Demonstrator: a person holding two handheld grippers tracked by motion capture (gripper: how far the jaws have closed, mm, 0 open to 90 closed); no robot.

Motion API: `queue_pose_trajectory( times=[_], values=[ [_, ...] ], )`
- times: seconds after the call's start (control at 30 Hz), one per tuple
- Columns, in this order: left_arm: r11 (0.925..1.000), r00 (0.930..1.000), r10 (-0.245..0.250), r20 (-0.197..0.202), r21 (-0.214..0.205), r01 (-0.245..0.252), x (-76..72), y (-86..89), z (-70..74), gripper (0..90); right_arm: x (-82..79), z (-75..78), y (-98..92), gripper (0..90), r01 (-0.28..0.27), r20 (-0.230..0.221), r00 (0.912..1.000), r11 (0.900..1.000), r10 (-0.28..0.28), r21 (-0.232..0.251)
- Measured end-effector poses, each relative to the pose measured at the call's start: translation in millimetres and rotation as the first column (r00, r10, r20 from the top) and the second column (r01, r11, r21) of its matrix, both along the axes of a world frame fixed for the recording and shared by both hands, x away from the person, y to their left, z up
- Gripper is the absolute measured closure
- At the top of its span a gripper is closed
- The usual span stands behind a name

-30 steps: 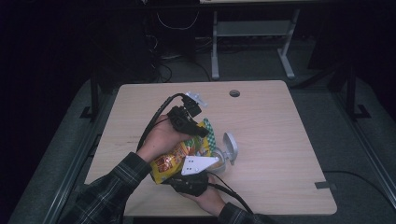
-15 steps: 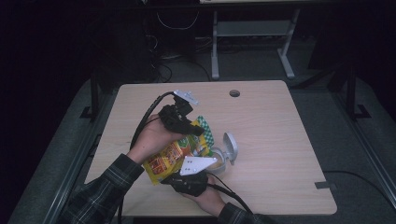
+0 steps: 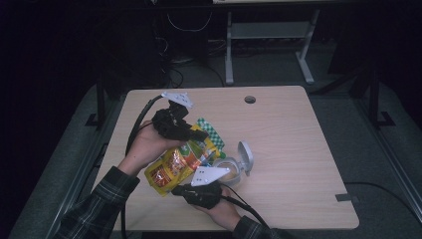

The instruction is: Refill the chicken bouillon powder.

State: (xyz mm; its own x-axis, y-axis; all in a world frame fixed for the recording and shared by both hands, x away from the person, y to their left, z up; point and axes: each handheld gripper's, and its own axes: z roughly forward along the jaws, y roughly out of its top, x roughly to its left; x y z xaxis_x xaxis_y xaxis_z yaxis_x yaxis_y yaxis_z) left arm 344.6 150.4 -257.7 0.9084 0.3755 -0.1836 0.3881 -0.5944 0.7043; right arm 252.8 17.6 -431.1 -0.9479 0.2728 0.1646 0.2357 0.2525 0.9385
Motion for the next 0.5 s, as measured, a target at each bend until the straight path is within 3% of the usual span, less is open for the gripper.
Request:
queue_pose_trajectory(
  times=[0.13,0.33,0.5],
  values=[
    [0.9993,1.0,0.006,0.002,-0.037,-0.006,-2.4,11.2,2.8,90.0,1.3,-0.6,-1.5,90.0,0.011,-0.004,0.9999,0.9998,-0.011,-0.015],
    [0.9986,0.9994,0.016,0.03,-0.05,-0.015,-6.3,27.6,7.5,90.0,0.0,0.0,-2.9,90.0,0.013,0.007,0.9999,0.9997,-0.013,-0.019],
    [0.9958,0.9972,0.058,0.048,-0.074,-0.054,-3.9,40.3,6.8,90.0,1.1,0.8,-5.5,90.0,0.022,0.007,0.9997,0.9996,-0.022,-0.018]
  ],
)
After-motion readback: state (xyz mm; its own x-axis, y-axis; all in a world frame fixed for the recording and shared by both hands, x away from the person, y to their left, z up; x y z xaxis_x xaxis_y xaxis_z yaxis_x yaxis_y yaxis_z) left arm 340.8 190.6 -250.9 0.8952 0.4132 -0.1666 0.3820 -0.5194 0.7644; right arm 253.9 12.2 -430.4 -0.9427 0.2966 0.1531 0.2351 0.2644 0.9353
